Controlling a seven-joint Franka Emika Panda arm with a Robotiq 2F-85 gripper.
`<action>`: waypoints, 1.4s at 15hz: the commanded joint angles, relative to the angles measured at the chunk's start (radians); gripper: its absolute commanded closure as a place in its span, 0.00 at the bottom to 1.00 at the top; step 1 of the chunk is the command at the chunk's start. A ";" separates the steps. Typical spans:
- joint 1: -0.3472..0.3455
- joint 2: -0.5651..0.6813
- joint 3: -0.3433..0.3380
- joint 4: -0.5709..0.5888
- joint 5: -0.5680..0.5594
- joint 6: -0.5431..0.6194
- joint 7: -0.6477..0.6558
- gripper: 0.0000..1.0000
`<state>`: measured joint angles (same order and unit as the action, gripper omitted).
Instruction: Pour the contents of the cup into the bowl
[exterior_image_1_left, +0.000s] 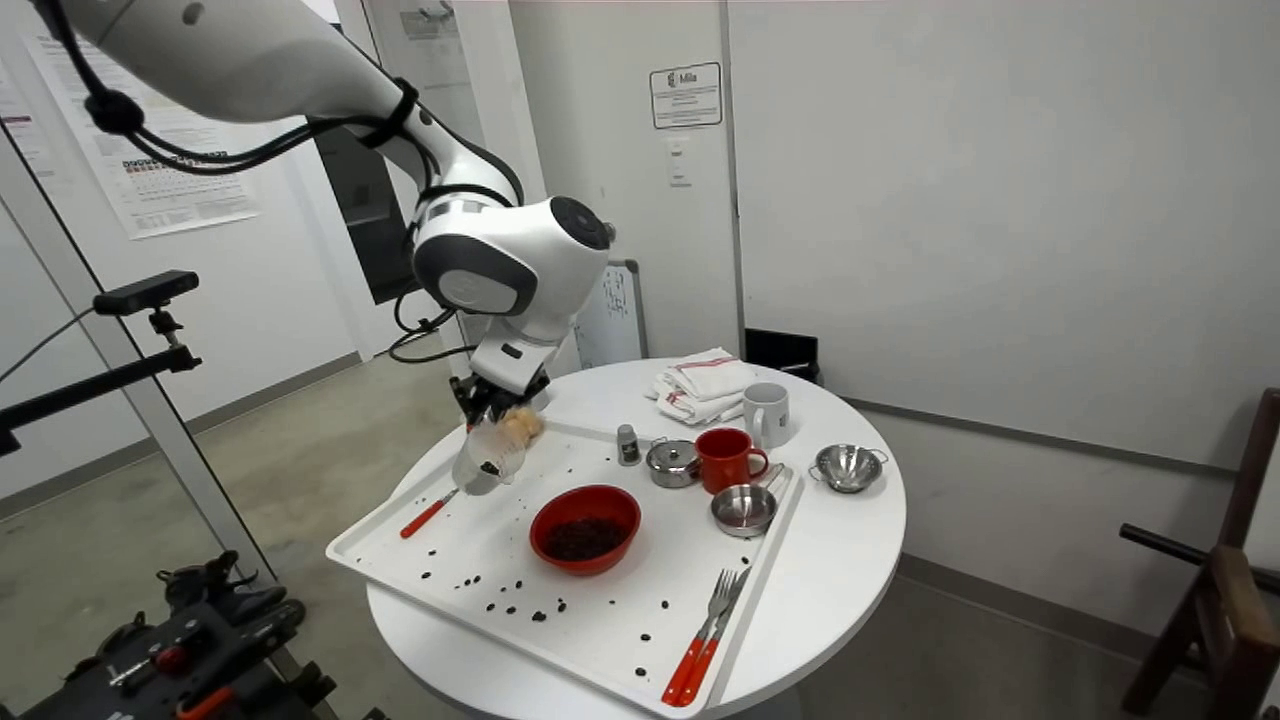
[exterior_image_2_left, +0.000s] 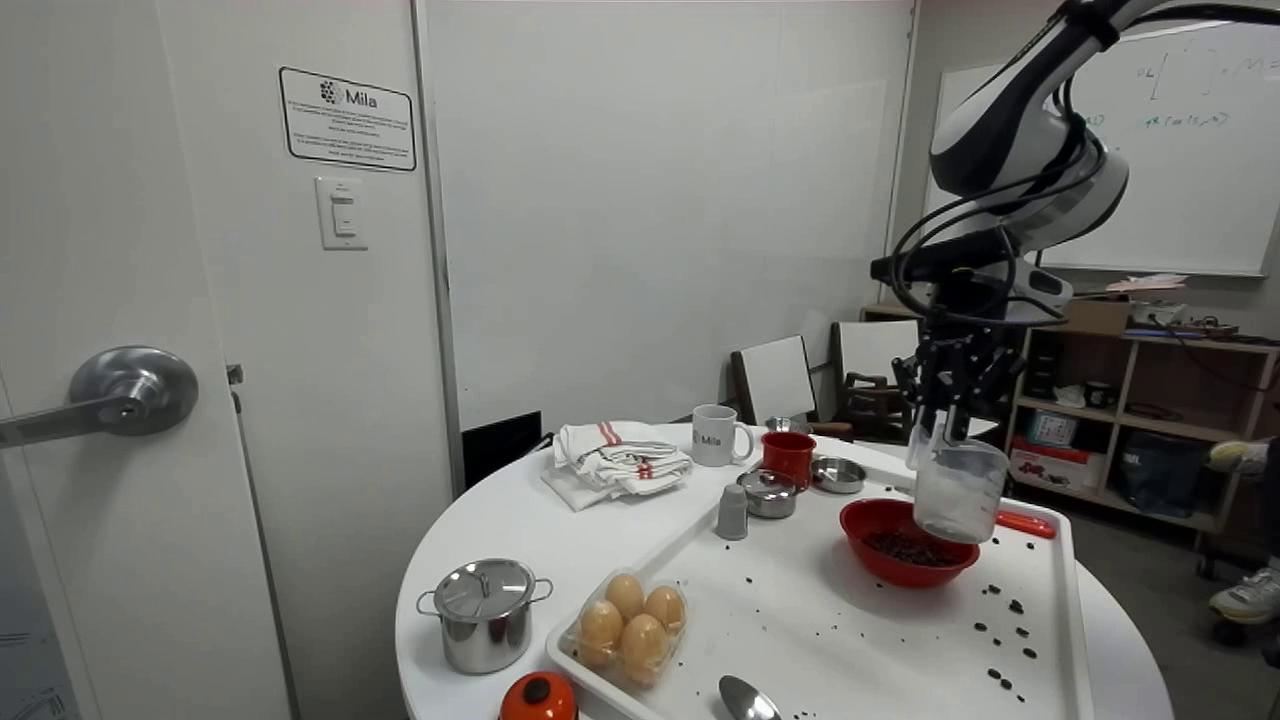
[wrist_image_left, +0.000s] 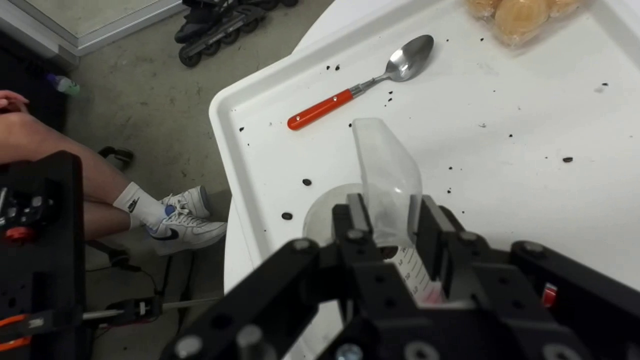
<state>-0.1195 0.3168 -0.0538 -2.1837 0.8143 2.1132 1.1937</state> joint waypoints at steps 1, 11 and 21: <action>0.000 0.037 -0.027 0.052 0.020 -0.083 0.019 0.88; -0.081 0.216 -0.083 0.292 0.147 -0.344 0.097 0.88; -0.179 0.384 -0.096 0.494 0.177 -0.768 0.009 0.89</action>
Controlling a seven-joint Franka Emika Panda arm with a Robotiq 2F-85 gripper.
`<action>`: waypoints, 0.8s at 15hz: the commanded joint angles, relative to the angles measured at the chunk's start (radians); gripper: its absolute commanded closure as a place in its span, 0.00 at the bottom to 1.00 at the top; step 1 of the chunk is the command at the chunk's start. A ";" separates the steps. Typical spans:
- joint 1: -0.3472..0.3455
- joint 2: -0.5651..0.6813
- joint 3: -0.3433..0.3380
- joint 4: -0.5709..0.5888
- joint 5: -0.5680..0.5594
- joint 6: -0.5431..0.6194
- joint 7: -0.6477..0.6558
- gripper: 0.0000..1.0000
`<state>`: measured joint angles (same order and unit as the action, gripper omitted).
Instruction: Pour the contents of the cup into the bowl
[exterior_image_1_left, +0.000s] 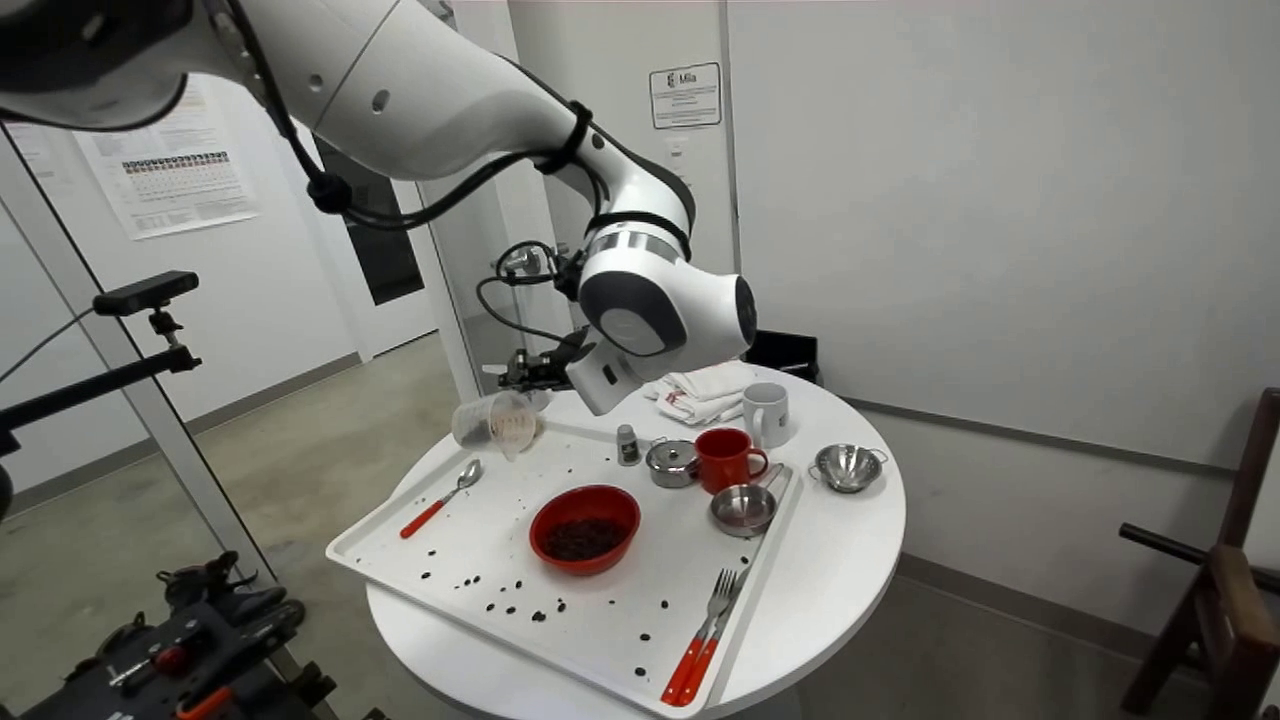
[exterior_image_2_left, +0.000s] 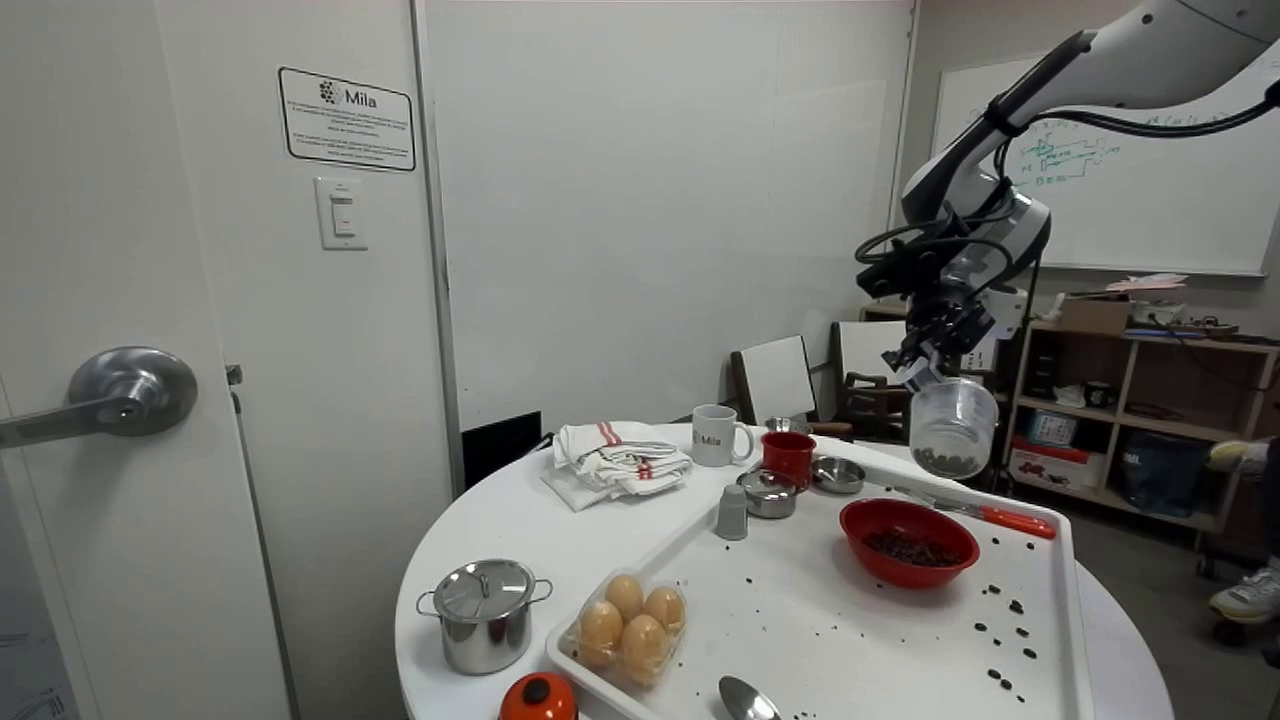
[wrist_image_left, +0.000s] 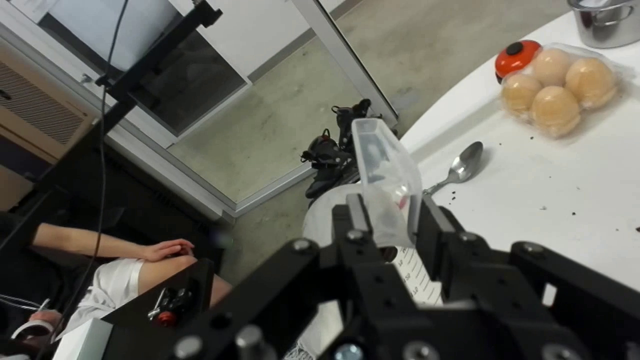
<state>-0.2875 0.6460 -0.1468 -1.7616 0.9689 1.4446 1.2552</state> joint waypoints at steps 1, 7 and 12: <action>-0.015 0.065 -0.003 0.083 0.029 -0.124 -0.076 0.89; -0.023 0.131 -0.007 0.154 0.050 -0.250 -0.202 0.89; -0.043 0.180 -0.016 0.213 0.081 -0.340 -0.230 0.89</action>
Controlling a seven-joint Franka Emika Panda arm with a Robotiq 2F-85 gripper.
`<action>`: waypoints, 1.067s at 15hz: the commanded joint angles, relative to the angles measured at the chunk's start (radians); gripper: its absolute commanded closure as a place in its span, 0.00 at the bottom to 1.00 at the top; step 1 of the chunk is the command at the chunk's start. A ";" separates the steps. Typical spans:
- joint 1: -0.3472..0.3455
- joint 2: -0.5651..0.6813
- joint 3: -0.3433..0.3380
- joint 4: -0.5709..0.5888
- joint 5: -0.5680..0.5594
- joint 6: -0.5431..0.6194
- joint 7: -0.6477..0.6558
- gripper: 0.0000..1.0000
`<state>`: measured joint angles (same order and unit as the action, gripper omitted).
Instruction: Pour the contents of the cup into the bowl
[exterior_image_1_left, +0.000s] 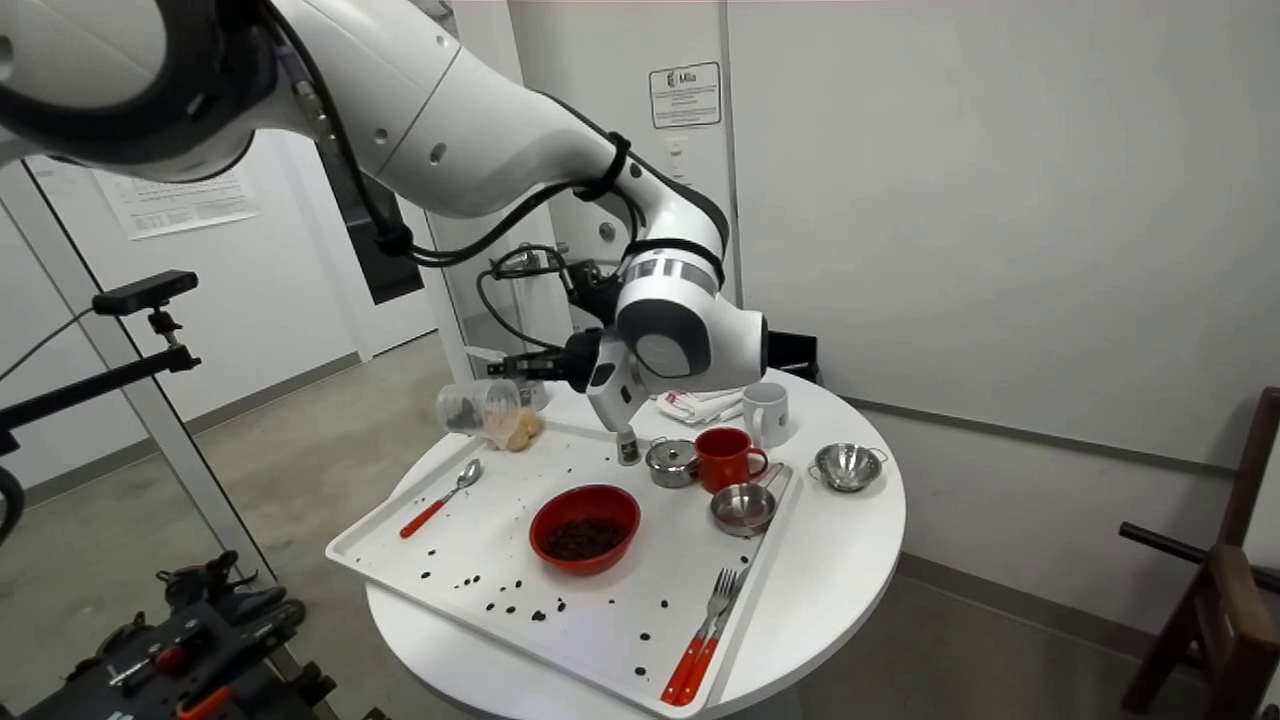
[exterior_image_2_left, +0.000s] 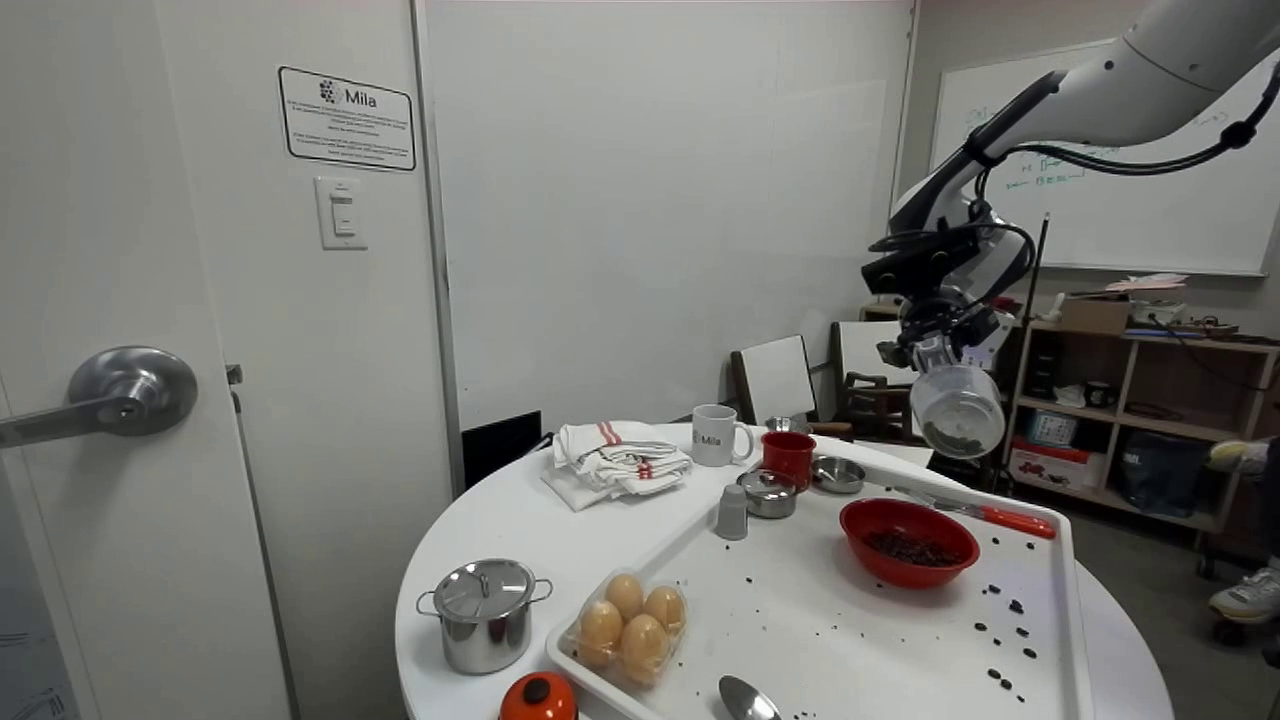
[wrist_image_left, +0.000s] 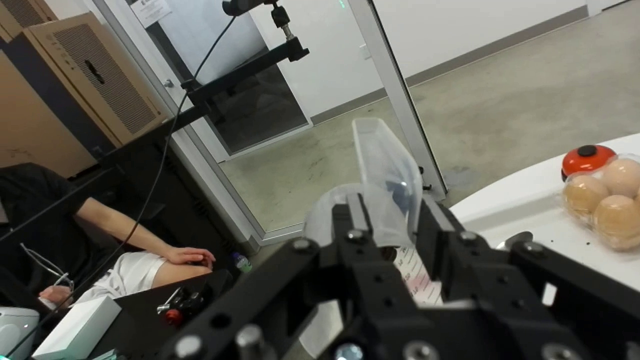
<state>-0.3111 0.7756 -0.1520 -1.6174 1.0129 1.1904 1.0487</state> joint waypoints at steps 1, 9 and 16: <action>-0.025 0.058 -0.013 0.076 0.048 -0.103 -0.025 0.89; -0.069 0.126 -0.028 0.138 0.129 -0.245 -0.019 0.89; -0.072 0.174 -0.027 0.177 0.189 -0.330 -0.014 0.89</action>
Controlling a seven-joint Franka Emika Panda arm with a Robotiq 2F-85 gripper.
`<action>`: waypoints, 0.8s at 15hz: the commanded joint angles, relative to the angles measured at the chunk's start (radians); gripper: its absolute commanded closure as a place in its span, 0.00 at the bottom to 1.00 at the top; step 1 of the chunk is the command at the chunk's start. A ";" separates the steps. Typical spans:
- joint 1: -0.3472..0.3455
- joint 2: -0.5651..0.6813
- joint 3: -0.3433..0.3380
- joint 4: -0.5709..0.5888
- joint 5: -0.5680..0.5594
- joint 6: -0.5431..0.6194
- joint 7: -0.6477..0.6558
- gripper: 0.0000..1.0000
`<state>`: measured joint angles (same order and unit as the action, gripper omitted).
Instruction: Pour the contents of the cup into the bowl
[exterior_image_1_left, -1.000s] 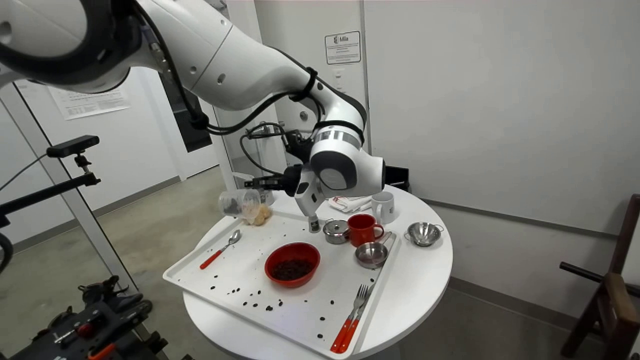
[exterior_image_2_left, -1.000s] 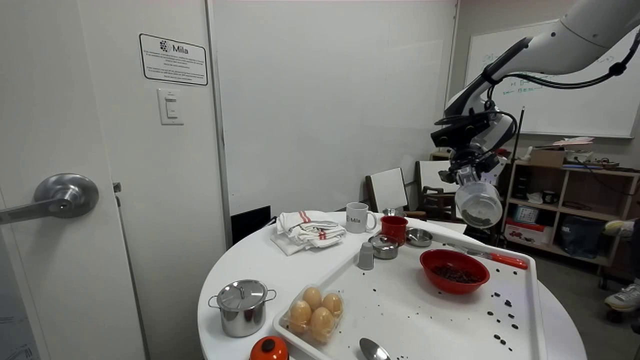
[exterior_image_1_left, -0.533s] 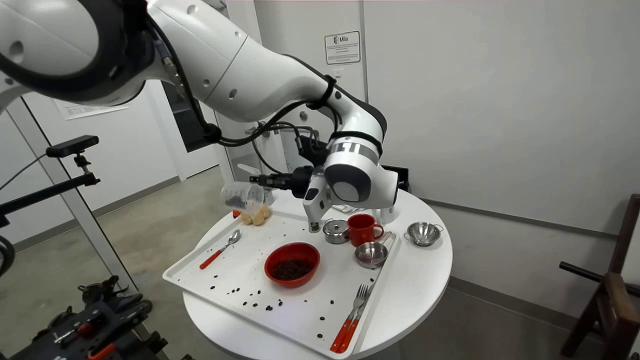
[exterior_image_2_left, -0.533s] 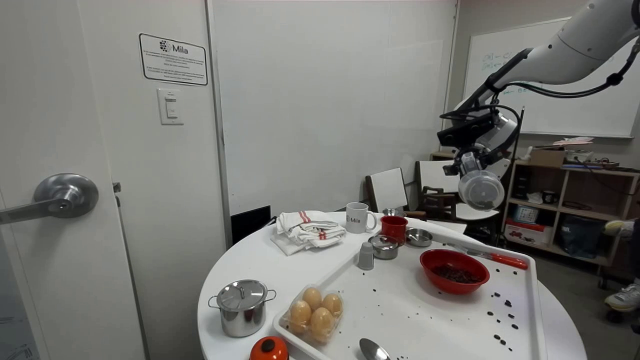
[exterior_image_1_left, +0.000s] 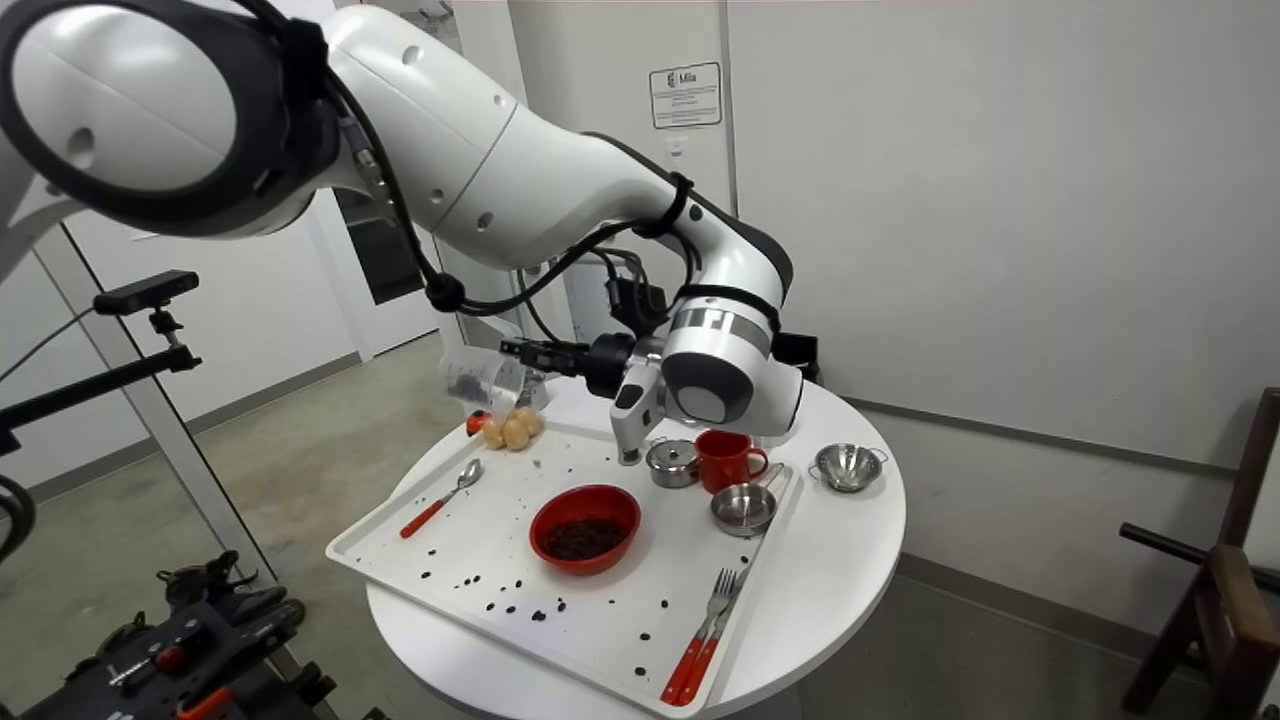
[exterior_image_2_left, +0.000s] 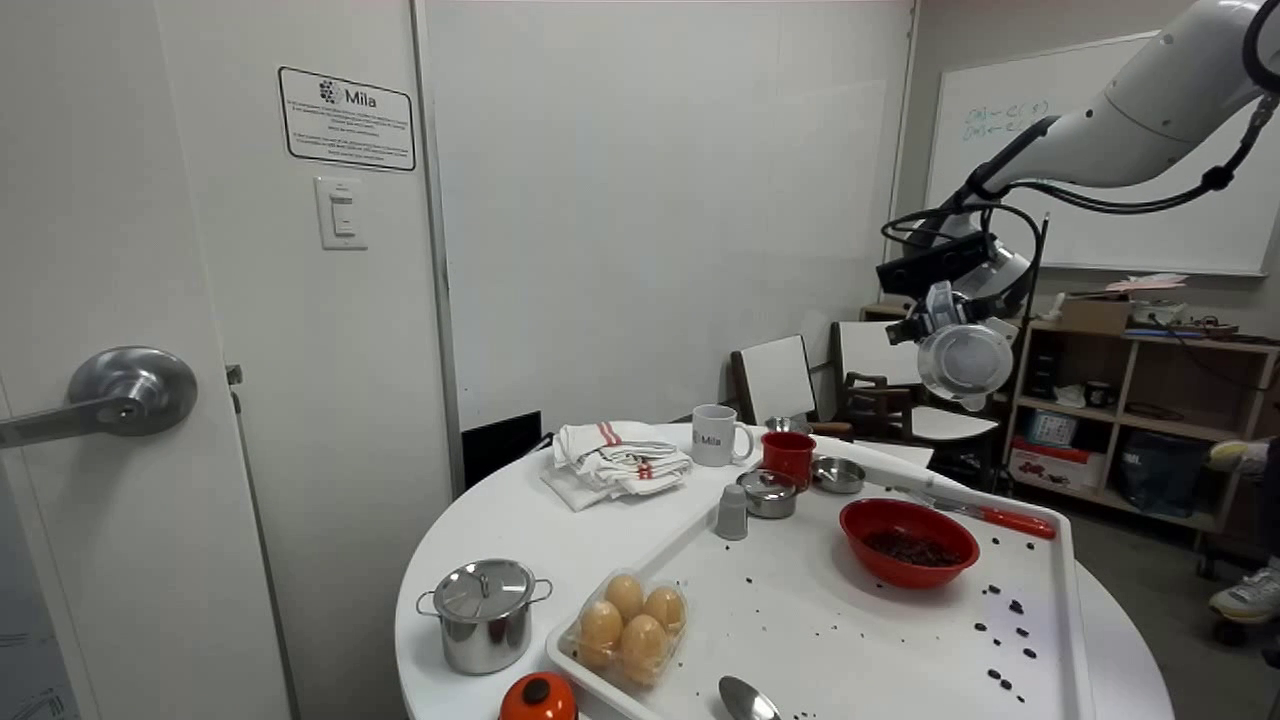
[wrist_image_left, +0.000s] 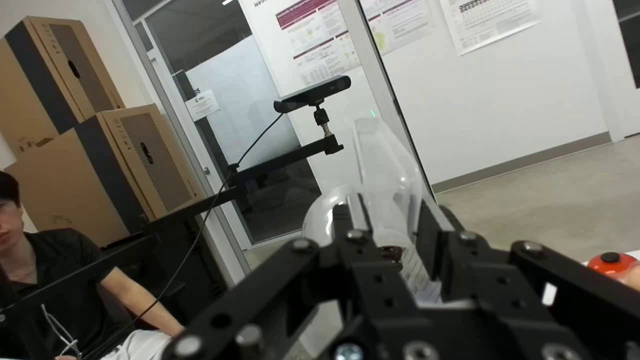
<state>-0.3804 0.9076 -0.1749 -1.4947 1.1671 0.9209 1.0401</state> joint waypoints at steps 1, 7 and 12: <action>-0.003 0.048 -0.004 0.060 0.040 -0.069 -0.005 0.89; -0.006 0.074 -0.007 0.081 0.068 -0.104 -0.002 0.89; -0.022 0.095 -0.009 0.099 0.099 -0.127 0.006 0.89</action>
<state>-0.3873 0.9642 -0.1782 -1.4471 1.2291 0.8434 1.0401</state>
